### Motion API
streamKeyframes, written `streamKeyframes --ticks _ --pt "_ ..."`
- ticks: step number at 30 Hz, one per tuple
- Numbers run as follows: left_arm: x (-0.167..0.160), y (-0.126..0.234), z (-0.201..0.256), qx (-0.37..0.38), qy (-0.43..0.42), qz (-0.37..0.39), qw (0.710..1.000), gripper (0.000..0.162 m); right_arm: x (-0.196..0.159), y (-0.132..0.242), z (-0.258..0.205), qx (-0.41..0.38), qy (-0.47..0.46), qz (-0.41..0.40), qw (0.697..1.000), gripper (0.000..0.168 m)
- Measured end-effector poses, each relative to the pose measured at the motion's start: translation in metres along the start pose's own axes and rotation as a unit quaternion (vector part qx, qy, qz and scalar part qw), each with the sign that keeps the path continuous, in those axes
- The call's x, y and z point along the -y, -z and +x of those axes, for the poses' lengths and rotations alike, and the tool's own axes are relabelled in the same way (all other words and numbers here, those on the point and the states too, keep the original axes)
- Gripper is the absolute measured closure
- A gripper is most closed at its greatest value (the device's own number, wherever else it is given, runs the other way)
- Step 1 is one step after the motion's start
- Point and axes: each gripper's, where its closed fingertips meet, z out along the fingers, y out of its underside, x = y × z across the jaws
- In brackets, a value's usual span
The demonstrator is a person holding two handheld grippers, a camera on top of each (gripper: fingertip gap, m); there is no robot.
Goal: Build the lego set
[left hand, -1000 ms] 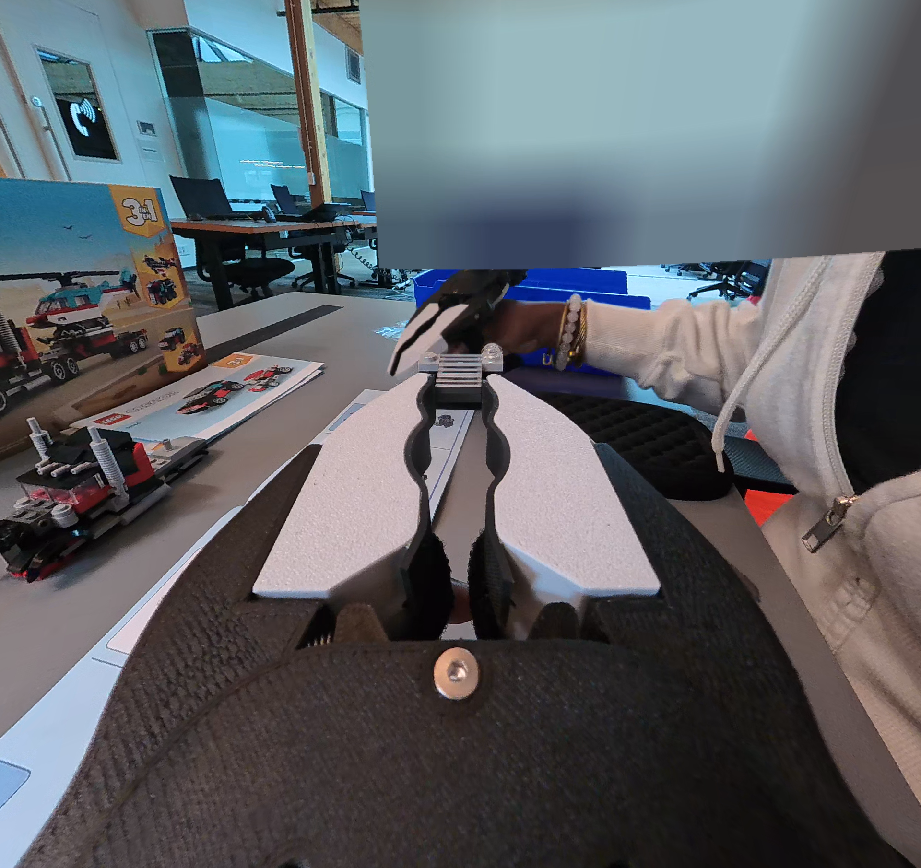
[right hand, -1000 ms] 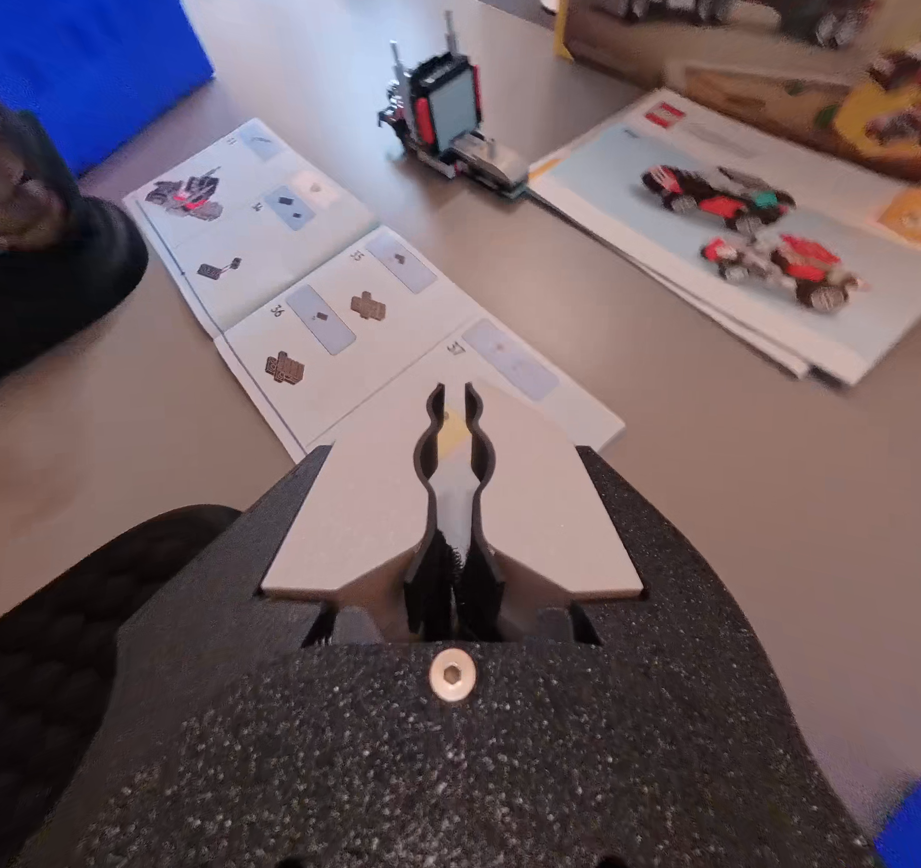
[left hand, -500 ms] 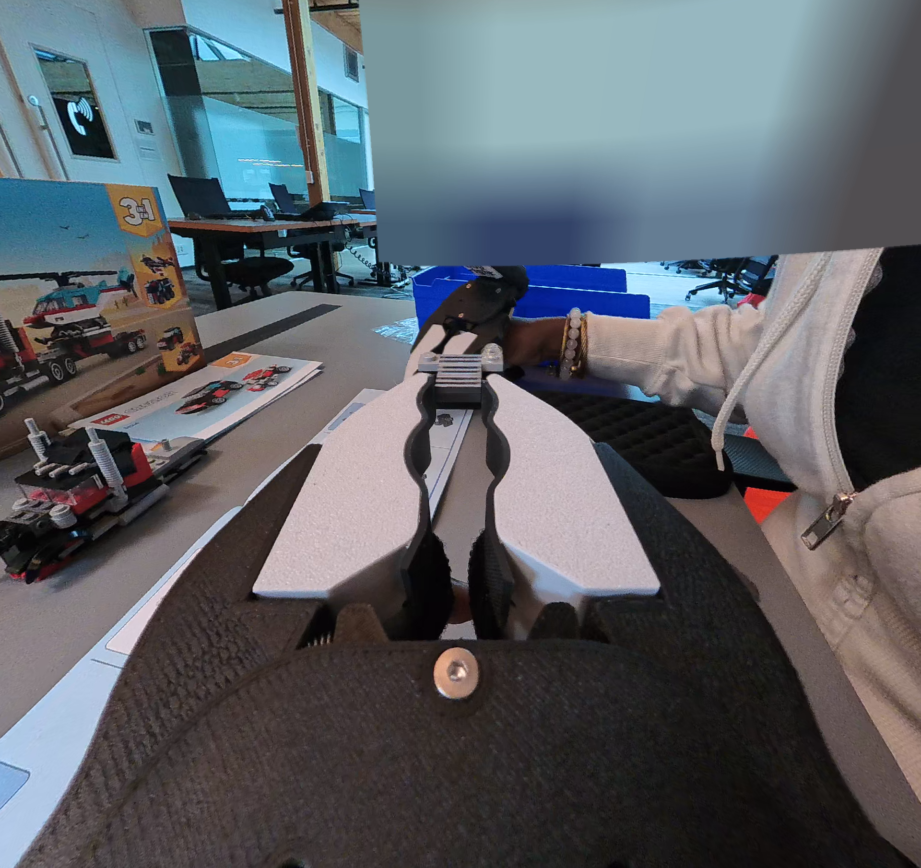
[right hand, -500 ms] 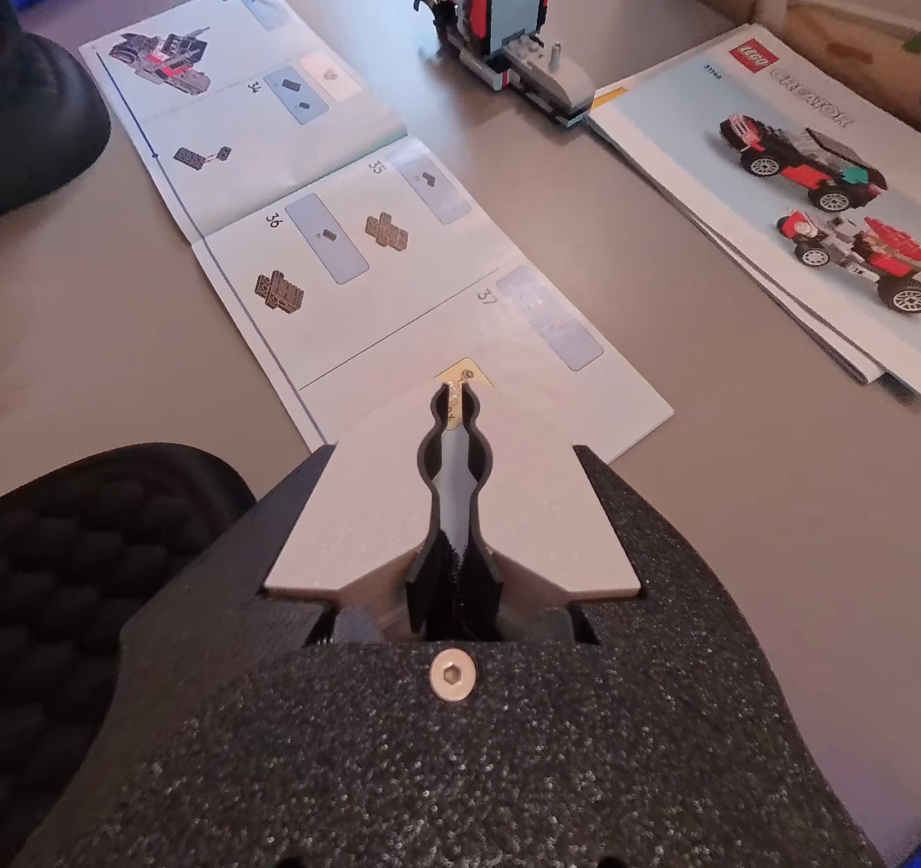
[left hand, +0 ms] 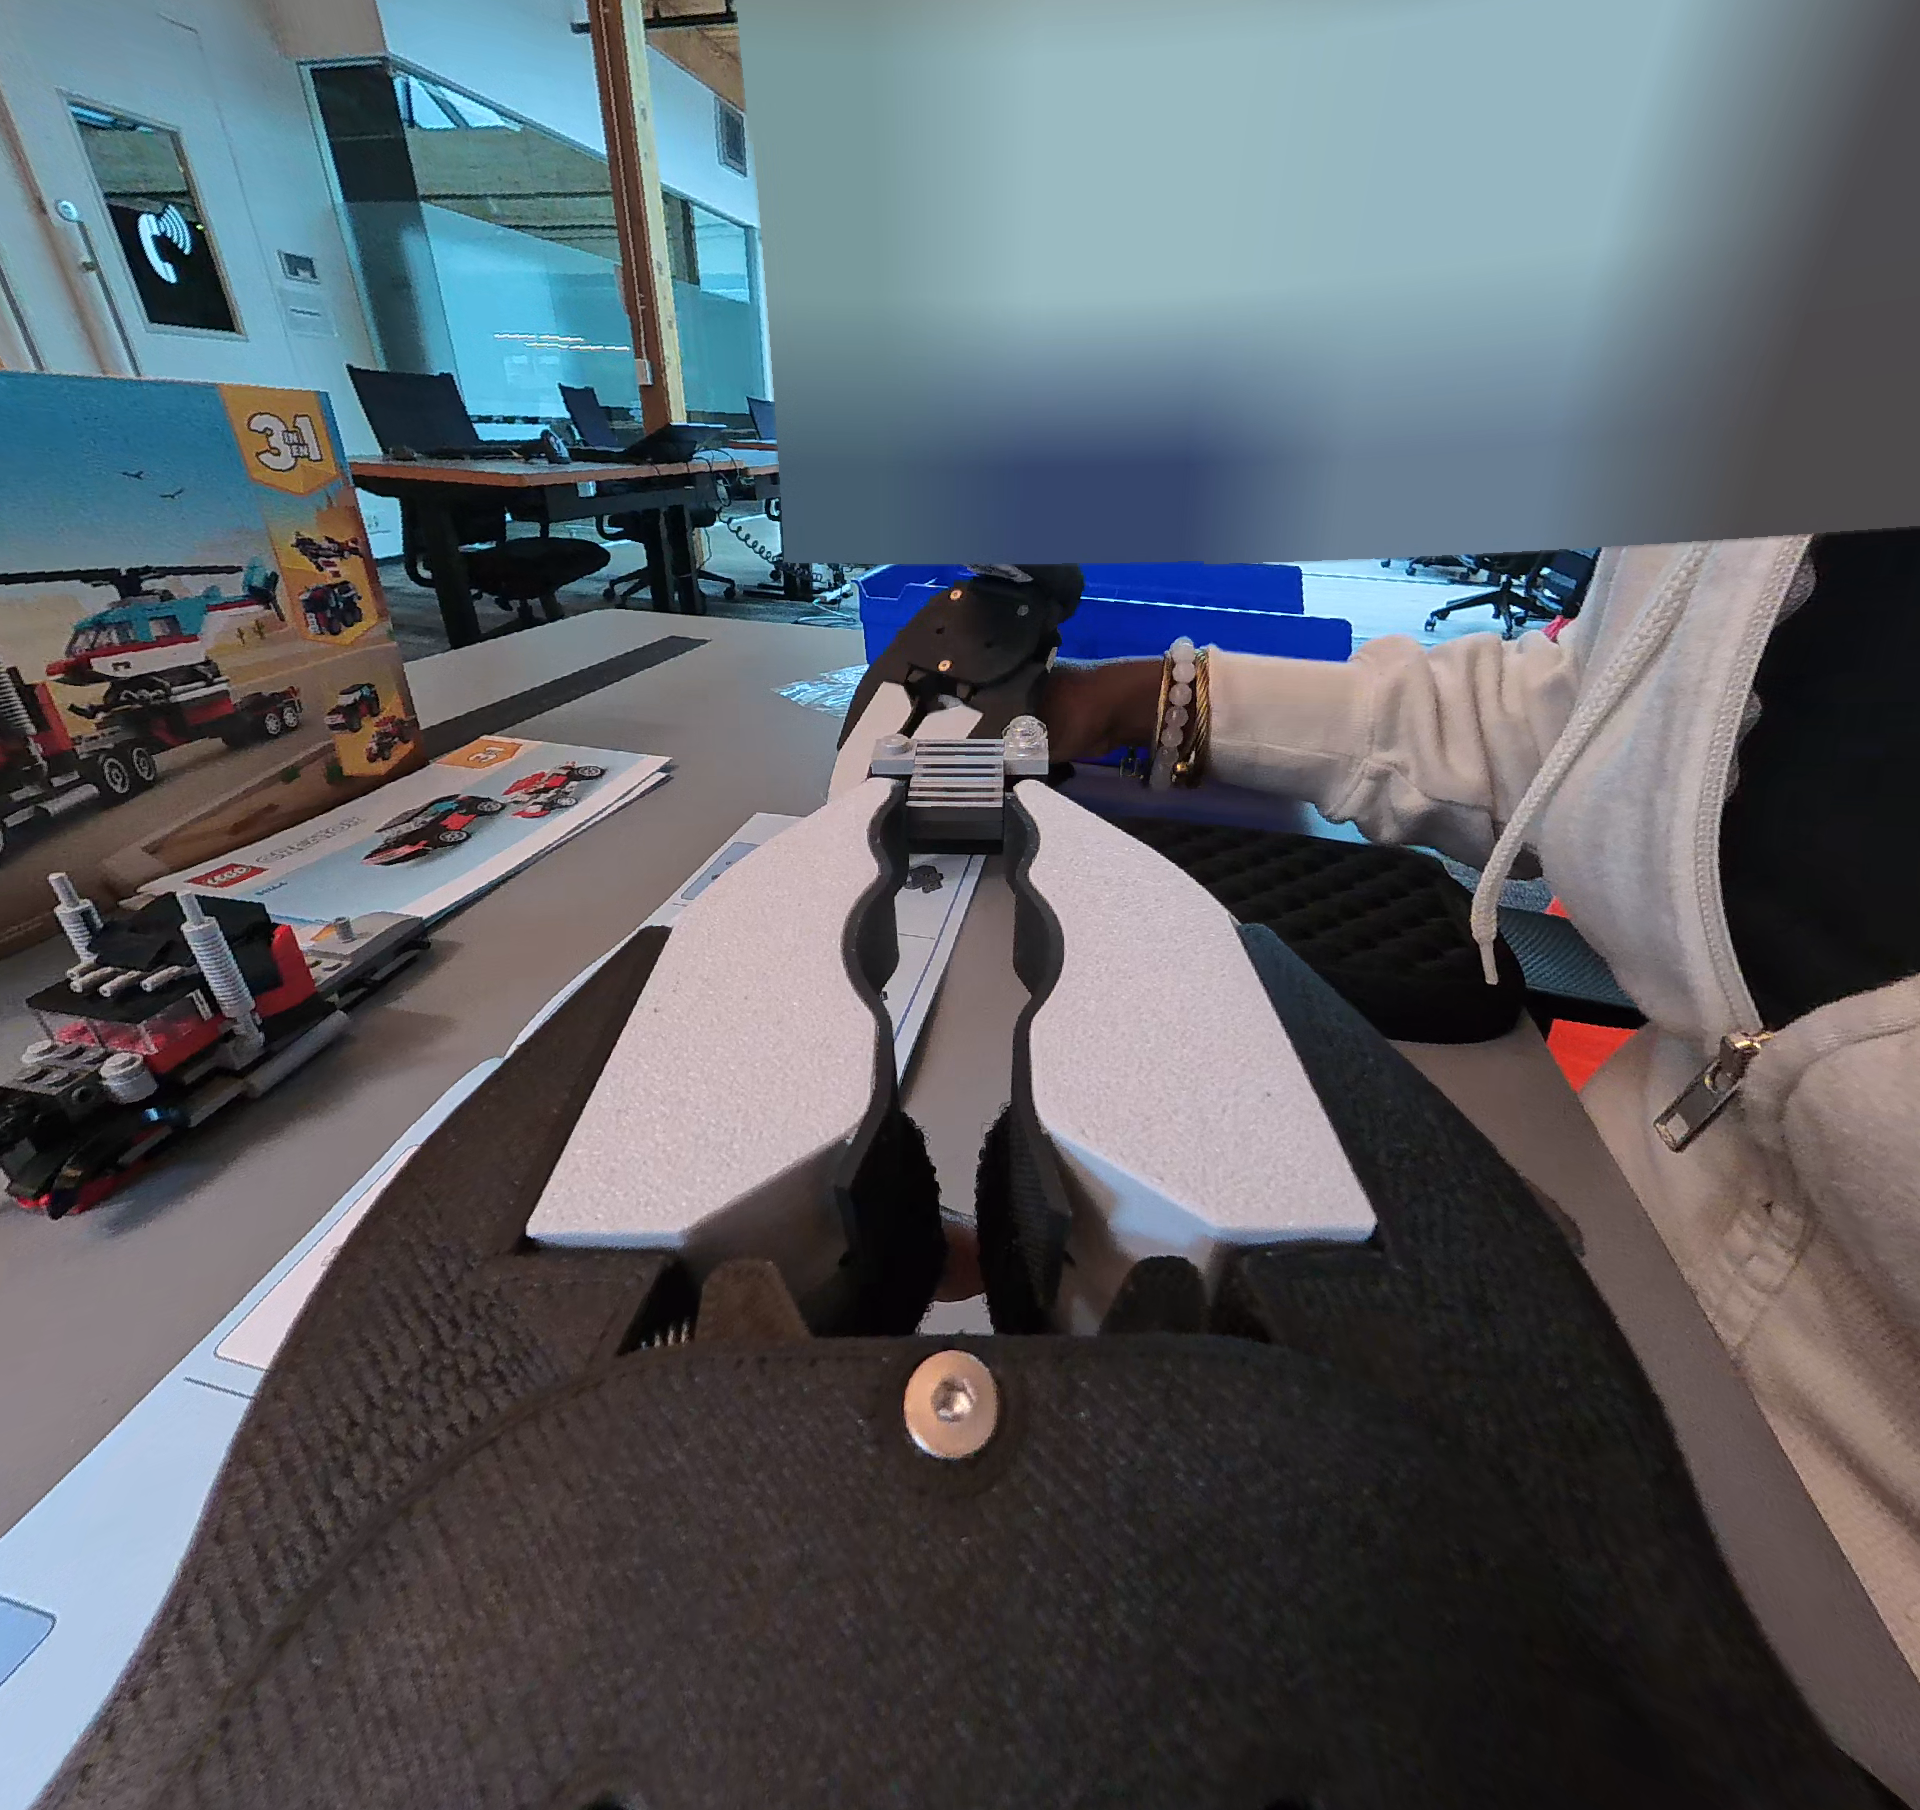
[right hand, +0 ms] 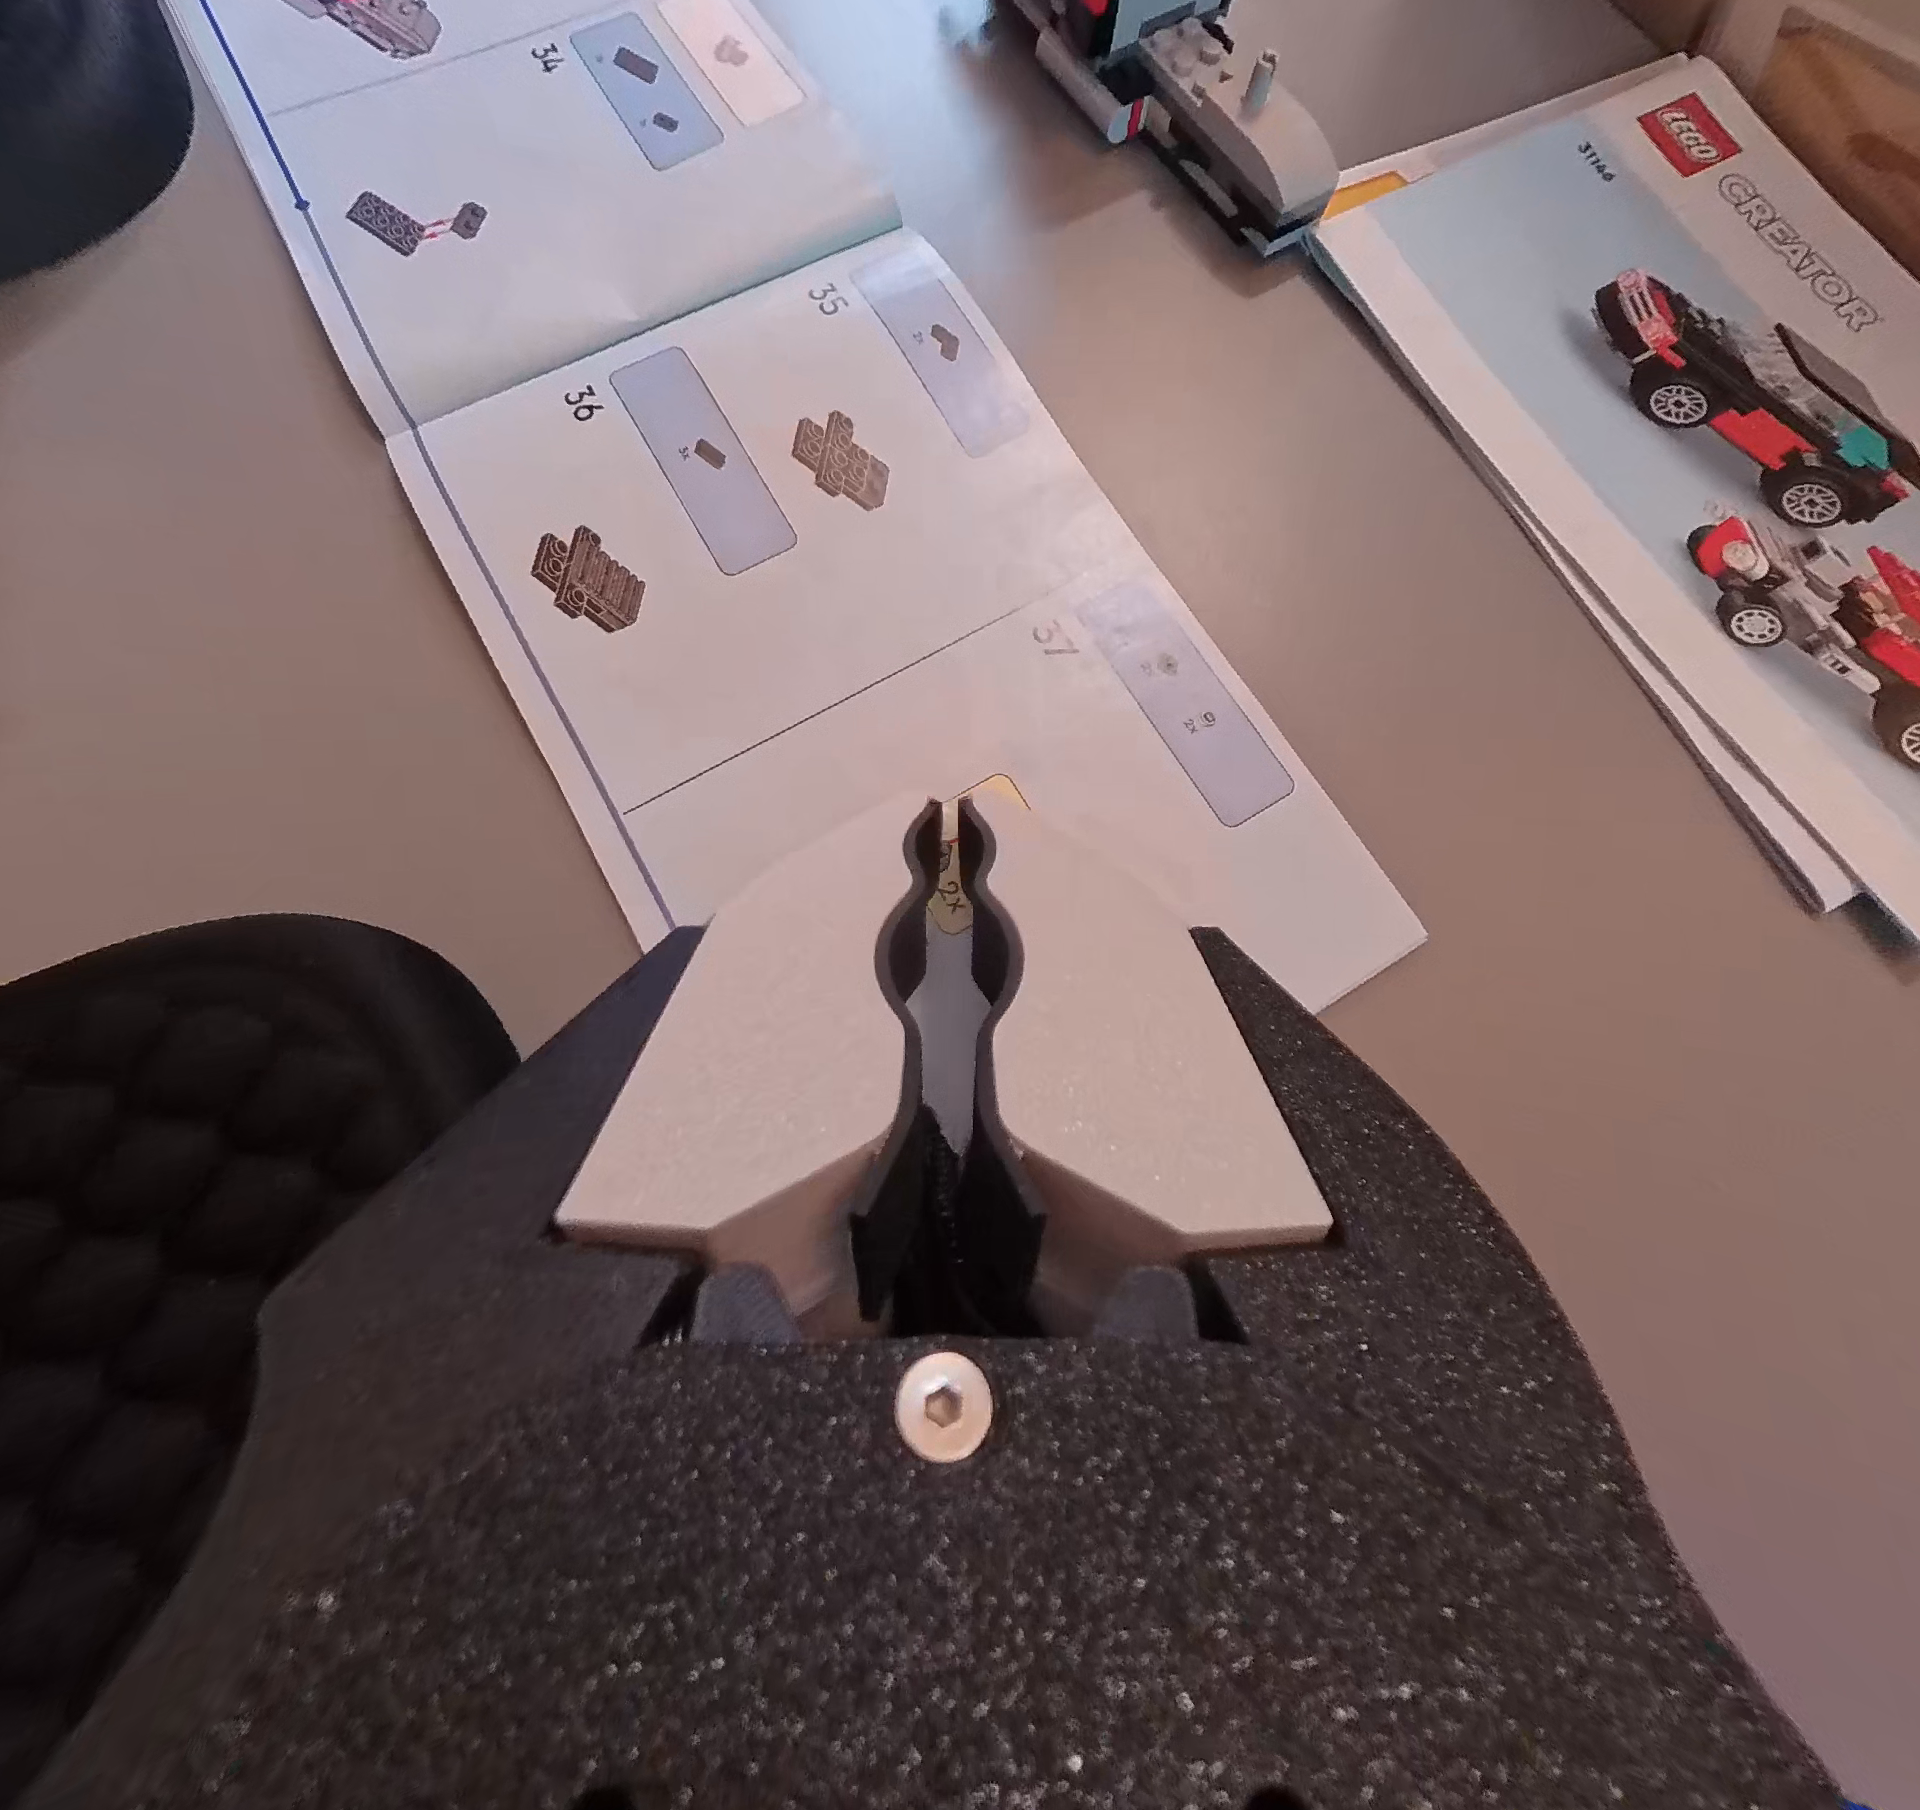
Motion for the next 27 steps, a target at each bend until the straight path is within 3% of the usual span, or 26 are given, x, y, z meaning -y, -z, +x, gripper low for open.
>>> streamKeyframes --ticks 4,10,27 --pt "0.000 0.000 0.000 -0.001 -0.001 0.000 1.000 0.145 0.005 0.008 0.003 0.003 -0.006 0.003 1.000 0.163" --pt "-0.001 -0.001 0.001 -0.002 -0.001 -0.003 1.000 0.145 -0.008 0.006 0.000 0.035 0.025 -0.103 0.994 0.160" --pt "-0.001 -0.001 0.001 -0.002 -0.001 -0.003 1.000 0.145 -0.002 -0.002 -0.002 0.051 0.047 -0.106 0.992 0.165"
